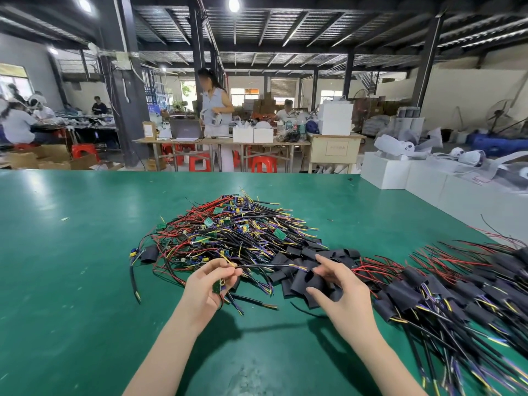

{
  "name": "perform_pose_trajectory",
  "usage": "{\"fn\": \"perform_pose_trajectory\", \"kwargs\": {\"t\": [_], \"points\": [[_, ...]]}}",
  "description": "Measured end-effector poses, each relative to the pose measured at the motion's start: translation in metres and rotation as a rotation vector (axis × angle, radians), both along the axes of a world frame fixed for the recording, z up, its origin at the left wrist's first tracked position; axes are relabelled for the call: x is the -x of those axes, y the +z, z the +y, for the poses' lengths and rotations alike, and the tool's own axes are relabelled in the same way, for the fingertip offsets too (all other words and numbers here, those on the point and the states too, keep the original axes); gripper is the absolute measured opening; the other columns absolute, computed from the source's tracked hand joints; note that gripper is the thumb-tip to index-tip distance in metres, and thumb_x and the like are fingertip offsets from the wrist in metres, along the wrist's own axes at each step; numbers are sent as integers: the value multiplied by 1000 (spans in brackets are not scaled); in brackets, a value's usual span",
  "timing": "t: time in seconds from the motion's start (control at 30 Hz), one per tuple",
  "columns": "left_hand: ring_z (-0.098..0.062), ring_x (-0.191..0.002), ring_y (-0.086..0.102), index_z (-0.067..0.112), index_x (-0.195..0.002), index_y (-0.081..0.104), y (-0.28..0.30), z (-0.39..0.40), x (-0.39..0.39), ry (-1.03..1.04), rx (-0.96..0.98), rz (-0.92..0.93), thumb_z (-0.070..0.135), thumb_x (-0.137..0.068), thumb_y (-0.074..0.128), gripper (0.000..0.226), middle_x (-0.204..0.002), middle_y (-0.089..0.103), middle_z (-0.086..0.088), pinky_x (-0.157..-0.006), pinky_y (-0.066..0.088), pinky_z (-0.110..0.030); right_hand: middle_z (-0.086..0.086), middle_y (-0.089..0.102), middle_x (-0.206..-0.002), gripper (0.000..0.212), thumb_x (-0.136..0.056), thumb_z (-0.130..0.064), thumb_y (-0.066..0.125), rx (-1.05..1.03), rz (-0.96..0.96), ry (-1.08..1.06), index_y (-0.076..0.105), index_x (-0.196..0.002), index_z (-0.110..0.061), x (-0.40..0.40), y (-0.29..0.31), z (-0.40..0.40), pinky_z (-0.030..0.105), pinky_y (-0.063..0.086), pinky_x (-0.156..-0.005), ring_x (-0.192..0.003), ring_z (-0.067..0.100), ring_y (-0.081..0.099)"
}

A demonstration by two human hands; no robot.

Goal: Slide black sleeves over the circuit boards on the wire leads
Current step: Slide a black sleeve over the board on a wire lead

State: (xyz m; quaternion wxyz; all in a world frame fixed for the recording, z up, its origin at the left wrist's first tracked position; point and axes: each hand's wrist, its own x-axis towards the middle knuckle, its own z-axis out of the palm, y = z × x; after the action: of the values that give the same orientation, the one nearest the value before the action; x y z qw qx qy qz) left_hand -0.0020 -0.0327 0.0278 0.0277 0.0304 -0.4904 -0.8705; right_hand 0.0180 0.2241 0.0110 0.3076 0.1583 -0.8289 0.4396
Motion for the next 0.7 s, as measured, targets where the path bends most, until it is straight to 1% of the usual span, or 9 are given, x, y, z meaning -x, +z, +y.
{"fn": "perform_pose_trajectory", "kwargs": {"t": [0.17,0.3,0.37,0.43,0.47,0.53,0.57,0.63,0.7], "points": [[-17,-68,72,5,-72,58,-3,0,1,-28,5,6,-14,-85,55,24,-68,68,-6,-56,54,-18,-14,66,-100,63,-69,-4,83,-2,-5,-1,60,-123,-25,0,1,-1,4,38,-87,-96,-3,59],[-21,-67,71,3,-71,56,-5,0,2,-47,69,40,-18,-84,54,25,-67,66,-9,-55,54,-19,-15,66,-101,62,-70,-7,83,-16,9,20,59,-124,-26,-3,3,-1,10,42,-88,-96,1,60],[-25,-70,70,3,-70,58,-8,-1,2,-84,148,74,-19,-82,56,25,-69,65,-12,-57,55,-21,-14,65,-102,62,-71,-7,82,-49,22,36,59,-125,-24,-5,4,-1,11,42,-88,-97,1,59],[-30,-74,67,7,-68,63,-11,0,0,-124,268,125,-17,-79,62,26,-71,67,-15,-61,55,-24,-14,63,-103,63,-72,-7,81,-142,37,47,58,-127,-25,-6,4,-1,11,40,-88,-98,0,56],[-31,-75,66,10,-66,65,-12,2,-1,-135,321,151,-14,-77,67,26,-71,68,-15,-62,55,-25,-14,63,-103,63,-72,-6,81,-217,51,46,57,-128,-24,-6,3,-1,13,40,-88,-97,0,55],[-31,-77,66,15,-65,67,-11,5,-3,-139,382,197,-3,-67,76,21,-72,68,-14,-63,54,-26,-11,63,-103,63,-71,-5,80,-368,74,38,58,-128,-20,-5,2,-1,21,38,-87,-97,9,55],[-30,-77,67,15,-65,66,-10,6,-4,-134,391,214,1,-64,77,18,-73,68,-14,-63,53,-25,-9,63,-102,63,-70,-5,80,-416,77,33,59,-128,-18,-4,2,-1,24,37,-85,-95,13,56],[-30,-77,68,13,-67,66,-11,6,-3,-105,415,238,-3,-67,78,21,-74,68,-15,-63,53,-24,-6,64,-99,64,-67,-4,81,-489,78,30,60,-126,-15,-3,2,0,25,39,-83,-90,18,60],[-28,-75,70,8,-73,64,-11,4,-3,-80,479,261,-12,-74,73,21,-76,69,-18,-63,54,-23,-3,65,-98,65,-65,-5,82,-579,98,43,60,-126,-12,-3,3,0,28,45,-80,-89,22,62]]}}
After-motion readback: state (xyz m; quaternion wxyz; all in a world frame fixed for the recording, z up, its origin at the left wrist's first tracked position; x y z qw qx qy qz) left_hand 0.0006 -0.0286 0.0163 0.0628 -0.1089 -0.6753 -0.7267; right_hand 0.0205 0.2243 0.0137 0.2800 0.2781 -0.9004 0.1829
